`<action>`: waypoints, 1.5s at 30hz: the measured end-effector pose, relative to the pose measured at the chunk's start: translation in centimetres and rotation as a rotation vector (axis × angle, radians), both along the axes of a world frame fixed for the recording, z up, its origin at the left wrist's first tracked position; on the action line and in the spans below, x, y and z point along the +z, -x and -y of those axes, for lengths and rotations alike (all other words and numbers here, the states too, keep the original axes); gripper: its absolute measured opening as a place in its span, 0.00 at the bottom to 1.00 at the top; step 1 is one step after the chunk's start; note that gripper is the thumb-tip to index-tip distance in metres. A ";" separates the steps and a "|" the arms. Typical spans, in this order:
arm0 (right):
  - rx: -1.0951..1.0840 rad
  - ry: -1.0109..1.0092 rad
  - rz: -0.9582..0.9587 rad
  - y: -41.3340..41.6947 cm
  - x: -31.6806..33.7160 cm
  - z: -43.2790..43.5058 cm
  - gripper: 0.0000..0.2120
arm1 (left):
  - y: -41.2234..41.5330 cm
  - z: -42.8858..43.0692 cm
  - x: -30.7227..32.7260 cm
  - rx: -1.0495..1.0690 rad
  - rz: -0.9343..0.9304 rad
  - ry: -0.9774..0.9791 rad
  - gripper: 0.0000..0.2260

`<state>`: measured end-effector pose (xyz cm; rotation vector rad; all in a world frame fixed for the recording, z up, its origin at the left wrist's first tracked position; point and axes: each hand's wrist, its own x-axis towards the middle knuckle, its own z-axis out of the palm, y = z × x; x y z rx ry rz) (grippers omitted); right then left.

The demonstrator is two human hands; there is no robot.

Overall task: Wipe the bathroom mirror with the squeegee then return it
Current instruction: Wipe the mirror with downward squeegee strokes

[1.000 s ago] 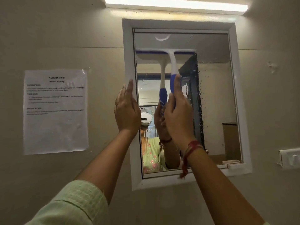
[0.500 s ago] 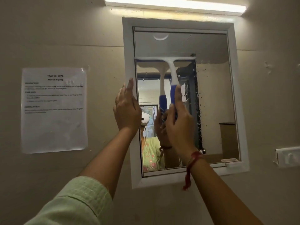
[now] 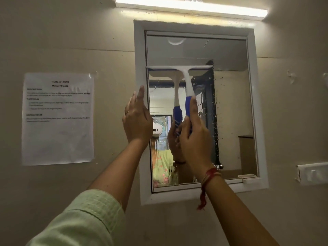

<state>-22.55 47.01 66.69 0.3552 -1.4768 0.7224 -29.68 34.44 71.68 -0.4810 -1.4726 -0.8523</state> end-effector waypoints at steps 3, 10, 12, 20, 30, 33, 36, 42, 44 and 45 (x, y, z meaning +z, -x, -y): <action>0.015 -0.019 0.009 -0.1 -2.1 0.2 0.26 | 0.1 0.0 0.1 0.012 0.001 -0.004 0.23; 0.095 0.035 0.036 -0.6 2.0 0.4 0.25 | 0.0 -0.2 0.0 -0.017 0.010 -0.010 0.23; 0.076 0.032 0.026 -0.5 1.4 0.5 0.25 | 0.1 -0.2 -0.1 -0.028 0.009 -0.006 0.23; 0.061 0.041 0.027 -1.3 -4.1 0.8 0.25 | 0.2 0.0 0.0 -0.047 -0.022 -0.012 0.21; 0.046 0.011 0.058 -1.6 -5.1 0.7 0.25 | 0.2 0.0 -0.3 -0.044 0.001 -0.014 0.22; 0.069 0.024 0.067 -1.8 -7.1 1.1 0.24 | 0.1 0.0 -0.2 -0.036 0.016 -0.014 0.22; 0.077 0.036 0.062 -2.0 -5.8 1.0 0.24 | 0.1 -0.1 -0.4 -0.031 0.019 -0.005 0.21; 0.077 0.053 0.073 -2.5 -3.9 0.8 0.25 | 0.3 0.1 -1.6 -0.048 0.020 0.000 0.21; 0.071 0.040 0.087 -2.5 -5.7 0.8 0.25 | 0.1 0.1 -1.9 -0.052 0.020 0.001 0.20; 0.074 0.040 0.103 -2.5 -6.9 1.0 0.25 | 0.0 0.1 -2.0 -0.050 0.023 -0.001 0.20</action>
